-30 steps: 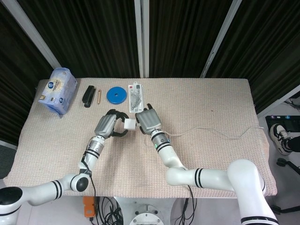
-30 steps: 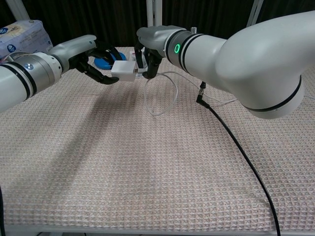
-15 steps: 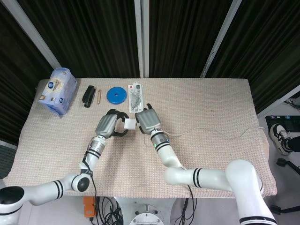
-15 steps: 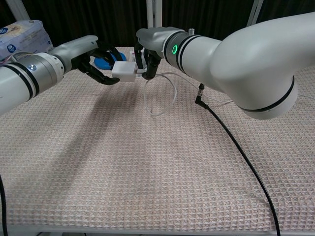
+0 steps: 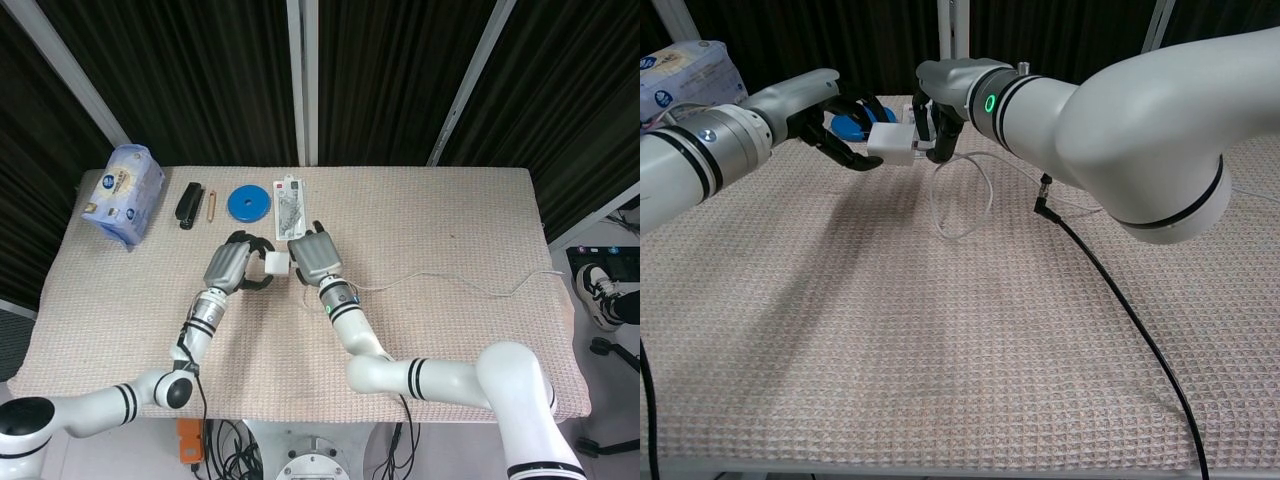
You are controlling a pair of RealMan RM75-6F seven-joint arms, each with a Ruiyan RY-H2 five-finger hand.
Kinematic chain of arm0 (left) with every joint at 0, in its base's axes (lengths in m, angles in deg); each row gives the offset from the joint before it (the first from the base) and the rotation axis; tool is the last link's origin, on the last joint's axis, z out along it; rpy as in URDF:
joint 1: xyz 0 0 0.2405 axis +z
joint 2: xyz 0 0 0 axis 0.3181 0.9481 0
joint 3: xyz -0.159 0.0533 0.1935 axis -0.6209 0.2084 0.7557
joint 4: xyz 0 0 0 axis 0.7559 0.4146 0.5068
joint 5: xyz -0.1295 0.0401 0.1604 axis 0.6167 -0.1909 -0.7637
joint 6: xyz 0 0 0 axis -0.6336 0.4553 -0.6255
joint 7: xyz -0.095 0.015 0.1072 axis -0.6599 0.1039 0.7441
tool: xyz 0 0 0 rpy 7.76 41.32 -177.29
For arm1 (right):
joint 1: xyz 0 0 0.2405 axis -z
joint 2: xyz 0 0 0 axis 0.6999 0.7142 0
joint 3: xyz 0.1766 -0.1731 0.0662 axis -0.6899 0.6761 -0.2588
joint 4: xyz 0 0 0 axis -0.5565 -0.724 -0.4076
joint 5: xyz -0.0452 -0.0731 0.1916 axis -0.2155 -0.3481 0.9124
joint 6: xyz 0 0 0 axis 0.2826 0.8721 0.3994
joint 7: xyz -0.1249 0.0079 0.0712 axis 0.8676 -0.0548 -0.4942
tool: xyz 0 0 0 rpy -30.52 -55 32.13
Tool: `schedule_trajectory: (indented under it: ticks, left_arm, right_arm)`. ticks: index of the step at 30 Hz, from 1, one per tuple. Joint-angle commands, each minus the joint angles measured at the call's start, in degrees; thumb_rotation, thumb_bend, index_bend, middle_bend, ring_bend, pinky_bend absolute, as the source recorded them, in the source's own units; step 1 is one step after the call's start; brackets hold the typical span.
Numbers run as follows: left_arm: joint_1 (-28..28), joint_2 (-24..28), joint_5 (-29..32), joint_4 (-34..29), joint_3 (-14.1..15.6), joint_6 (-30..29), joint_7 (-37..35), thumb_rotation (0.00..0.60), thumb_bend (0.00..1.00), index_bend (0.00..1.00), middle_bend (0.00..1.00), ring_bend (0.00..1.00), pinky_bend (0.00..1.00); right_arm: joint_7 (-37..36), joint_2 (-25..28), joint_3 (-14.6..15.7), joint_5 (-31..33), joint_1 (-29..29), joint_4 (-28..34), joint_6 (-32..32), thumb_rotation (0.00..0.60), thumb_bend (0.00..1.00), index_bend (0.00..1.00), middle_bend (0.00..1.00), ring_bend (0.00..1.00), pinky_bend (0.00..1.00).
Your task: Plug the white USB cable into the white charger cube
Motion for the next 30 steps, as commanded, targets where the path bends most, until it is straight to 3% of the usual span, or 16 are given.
schedule_trajectory:
  ticks: [1,24,30]
  left_arm:
    - [-0.01,-0.08,-0.29,0.32,0.22,-0.08,0.10,0.600,0.47,0.54,0.49,0.19,0.11]
    - [-0.75,-1.33,-1.09,2.21,1.25,-1.05,4.18,0.600,0.47,0.55,0.50,0.19,0.11]
    - [-0.69,-1.41,-1.01,2.31,1.14,-1.09,4.28,0.600,0.47,0.55,0.49,0.19,0.10]
  right_arm:
    - [0.11,0.00,-0.09,0.21,-0.05,-0.24,-0.19,0.600,0.42,0.63,0.60,0.30,0.13]
    - [1.52,-1.29,-0.81,1.39,-1.26,-1.02,0.07,0.600,0.41,0.63,0.59,0.30,0.13]
    - [2.28,-1.04,-0.72,2.38,-1.28,-0.22,-0.03,0.600,0.37,0.53,0.54,0.30,0.13]
